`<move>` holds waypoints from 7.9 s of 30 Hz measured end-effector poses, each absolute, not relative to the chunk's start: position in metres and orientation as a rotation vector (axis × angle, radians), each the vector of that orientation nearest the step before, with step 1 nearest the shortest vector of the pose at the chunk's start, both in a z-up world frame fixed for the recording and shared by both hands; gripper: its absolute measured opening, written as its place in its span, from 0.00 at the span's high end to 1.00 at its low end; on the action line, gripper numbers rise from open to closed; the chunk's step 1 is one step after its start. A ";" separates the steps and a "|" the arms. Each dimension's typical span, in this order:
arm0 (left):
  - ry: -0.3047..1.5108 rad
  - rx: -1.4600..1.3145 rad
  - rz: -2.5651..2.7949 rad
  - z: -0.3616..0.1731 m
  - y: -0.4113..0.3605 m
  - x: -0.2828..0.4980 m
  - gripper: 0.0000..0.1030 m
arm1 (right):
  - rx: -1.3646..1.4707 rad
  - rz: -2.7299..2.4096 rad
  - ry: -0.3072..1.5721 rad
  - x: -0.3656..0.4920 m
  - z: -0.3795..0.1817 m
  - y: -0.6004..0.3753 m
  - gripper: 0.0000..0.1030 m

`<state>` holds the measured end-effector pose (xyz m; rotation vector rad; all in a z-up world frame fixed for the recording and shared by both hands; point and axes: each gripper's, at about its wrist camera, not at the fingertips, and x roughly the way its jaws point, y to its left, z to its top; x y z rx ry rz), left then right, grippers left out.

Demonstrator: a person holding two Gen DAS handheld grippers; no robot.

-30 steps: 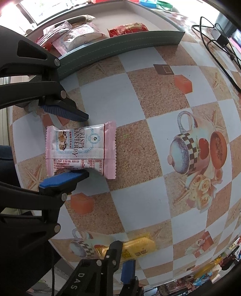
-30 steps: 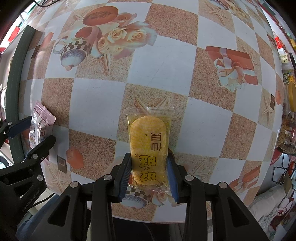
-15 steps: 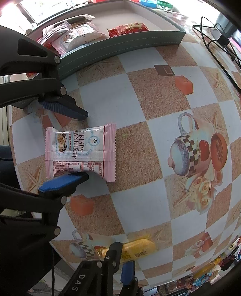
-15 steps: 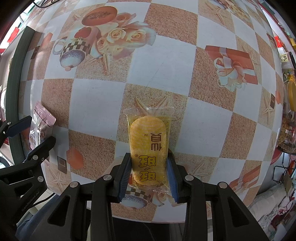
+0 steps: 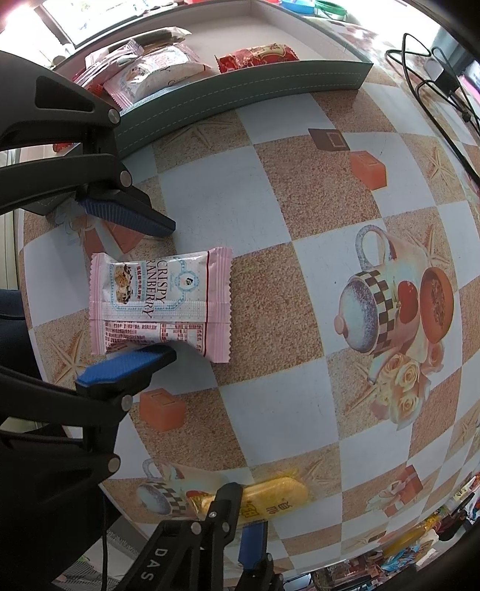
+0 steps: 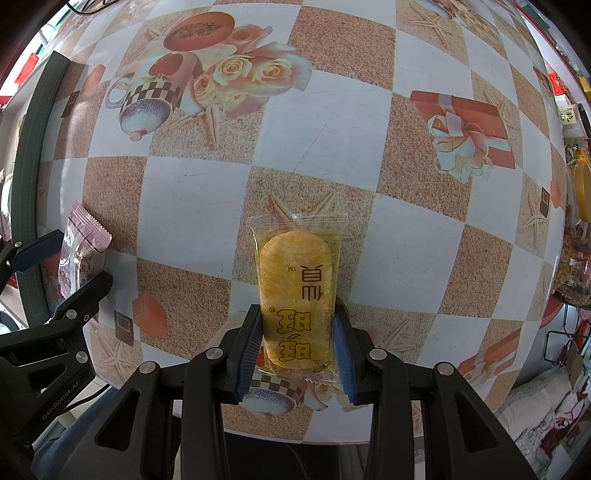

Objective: Organize snacks

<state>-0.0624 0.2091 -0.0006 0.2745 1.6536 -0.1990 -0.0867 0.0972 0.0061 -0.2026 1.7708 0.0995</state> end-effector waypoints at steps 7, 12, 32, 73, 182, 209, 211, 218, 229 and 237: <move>1.653 0.272 -0.197 -0.001 0.209 -0.063 0.36 | -0.204 0.100 1.770 -0.086 0.006 0.097 0.63; 1.653 0.269 -0.194 0.000 0.210 -0.063 0.34 | -0.202 0.099 1.771 -0.086 0.006 0.097 0.63; 1.653 0.270 -0.200 -0.001 0.207 -0.065 0.32 | -0.211 0.103 1.773 -0.086 0.006 0.098 0.56; 1.653 0.267 -0.196 -0.001 0.206 -0.071 0.26 | -0.203 0.084 1.786 -0.087 -0.003 0.090 0.35; 1.427 -0.194 0.262 0.099 0.456 -0.098 0.60 | -0.327 0.553 1.582 -0.024 0.099 0.369 0.63; 1.453 -0.197 0.283 0.084 0.465 -0.095 0.21 | -0.335 0.536 1.647 -0.019 0.075 0.392 0.47; 1.478 -0.171 0.316 0.082 0.465 -0.094 0.18 | -0.342 0.535 1.642 -0.020 0.076 0.392 0.47; 1.457 -0.112 0.356 0.091 0.464 -0.091 0.18 | -0.370 0.512 1.609 -0.023 0.085 0.385 0.19; 1.454 -0.116 0.344 0.098 0.447 -0.091 0.18 | -0.363 0.468 1.553 -0.020 0.095 0.366 0.00; 1.463 -0.098 0.343 0.096 0.450 -0.096 0.18 | -0.384 0.474 1.554 -0.024 0.098 0.366 0.00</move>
